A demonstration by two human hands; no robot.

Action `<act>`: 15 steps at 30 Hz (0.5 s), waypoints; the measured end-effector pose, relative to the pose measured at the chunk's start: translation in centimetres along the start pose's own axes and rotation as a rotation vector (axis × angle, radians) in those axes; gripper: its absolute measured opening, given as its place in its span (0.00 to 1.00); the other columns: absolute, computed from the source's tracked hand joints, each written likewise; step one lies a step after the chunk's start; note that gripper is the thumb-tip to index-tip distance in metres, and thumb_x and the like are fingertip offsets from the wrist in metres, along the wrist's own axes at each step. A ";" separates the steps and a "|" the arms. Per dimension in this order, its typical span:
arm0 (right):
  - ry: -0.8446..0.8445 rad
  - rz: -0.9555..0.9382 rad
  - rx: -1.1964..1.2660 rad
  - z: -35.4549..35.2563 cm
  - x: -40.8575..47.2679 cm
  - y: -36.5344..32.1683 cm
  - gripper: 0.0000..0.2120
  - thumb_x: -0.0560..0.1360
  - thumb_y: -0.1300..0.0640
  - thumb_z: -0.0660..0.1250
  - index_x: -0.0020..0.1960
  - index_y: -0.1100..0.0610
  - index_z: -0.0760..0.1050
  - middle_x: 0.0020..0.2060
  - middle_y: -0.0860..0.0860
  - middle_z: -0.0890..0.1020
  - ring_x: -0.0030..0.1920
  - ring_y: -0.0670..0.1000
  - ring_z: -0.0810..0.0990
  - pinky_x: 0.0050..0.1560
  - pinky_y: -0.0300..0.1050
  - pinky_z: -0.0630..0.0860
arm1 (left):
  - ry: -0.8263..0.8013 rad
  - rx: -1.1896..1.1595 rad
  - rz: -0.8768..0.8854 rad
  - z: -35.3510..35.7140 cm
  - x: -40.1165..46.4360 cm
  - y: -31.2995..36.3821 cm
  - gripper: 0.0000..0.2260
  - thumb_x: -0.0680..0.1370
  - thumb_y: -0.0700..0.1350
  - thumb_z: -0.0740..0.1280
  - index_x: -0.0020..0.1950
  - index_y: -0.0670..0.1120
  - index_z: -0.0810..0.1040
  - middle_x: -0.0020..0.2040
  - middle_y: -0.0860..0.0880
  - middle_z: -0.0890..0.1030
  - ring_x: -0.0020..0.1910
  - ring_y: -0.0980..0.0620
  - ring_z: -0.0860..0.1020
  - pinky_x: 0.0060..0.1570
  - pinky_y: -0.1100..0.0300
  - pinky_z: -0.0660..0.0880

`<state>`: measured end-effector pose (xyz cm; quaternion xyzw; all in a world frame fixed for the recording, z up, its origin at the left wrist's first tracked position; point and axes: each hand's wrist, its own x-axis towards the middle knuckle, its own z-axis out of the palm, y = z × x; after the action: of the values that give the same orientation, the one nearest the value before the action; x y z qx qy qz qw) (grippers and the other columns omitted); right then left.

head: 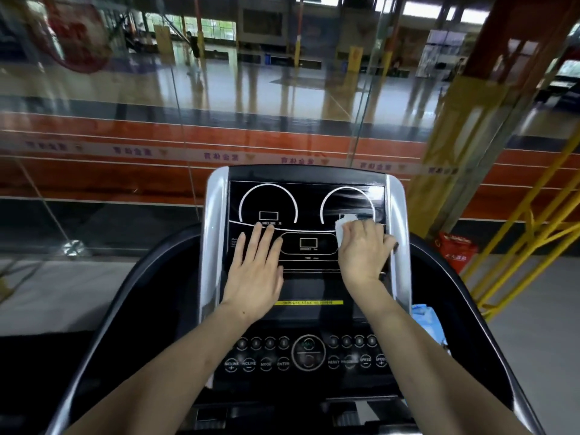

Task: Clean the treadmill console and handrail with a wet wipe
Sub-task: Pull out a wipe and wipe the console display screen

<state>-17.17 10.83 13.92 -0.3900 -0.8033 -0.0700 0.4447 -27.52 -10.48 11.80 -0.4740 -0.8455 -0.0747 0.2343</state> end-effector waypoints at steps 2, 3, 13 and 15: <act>-0.010 -0.036 0.024 0.4 -0.4 -2.4 0.03 0.76 0.59 0.72 0.44 0.53 0.80 0.37 0.50 0.75 0.42 0.55 0.74 0.45 0.51 0.59 | 0.006 0.005 -0.038 0.0 -0.8 -1.6 0.27 0.85 0.52 0.54 0.82 0.41 0.62 0.84 0.41 0.58 0.85 0.40 0.48 0.82 0.37 0.50; -0.019 -0.053 0.037 0.5 -0.6 -3.6 0.02 0.76 0.58 0.72 0.44 0.54 0.80 0.38 0.50 0.75 0.43 0.55 0.74 0.46 0.51 0.59 | 0.004 0.007 -0.058 0.0 -1.2 -2.4 0.27 0.85 0.52 0.54 0.82 0.41 0.61 0.85 0.41 0.57 0.85 0.41 0.47 0.82 0.38 0.50; -0.118 -0.356 0.161 0.9 -3.5 -17.2 0.06 0.71 0.61 0.74 0.45 0.52 0.80 0.39 0.49 0.74 0.43 0.54 0.73 0.47 0.50 0.59 | -0.005 0.081 -0.099 -0.5 -6.4 -10.0 0.30 0.85 0.52 0.46 0.85 0.41 0.51 0.86 0.45 0.49 0.85 0.41 0.45 0.82 0.37 0.49; -0.146 -0.446 0.184 0.7 -4.2 -17.9 0.09 0.69 0.62 0.74 0.45 0.51 0.79 0.39 0.48 0.74 0.44 0.54 0.73 0.47 0.50 0.60 | -0.013 0.095 -0.082 -0.5 -6.5 -10.5 0.30 0.85 0.52 0.46 0.85 0.42 0.50 0.87 0.45 0.47 0.85 0.41 0.43 0.82 0.37 0.48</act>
<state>-28.69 -3.43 14.47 -0.1649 -0.9025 -0.0646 0.3927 -33.22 -21.30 10.22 -0.4277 -0.8684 -0.0407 0.2476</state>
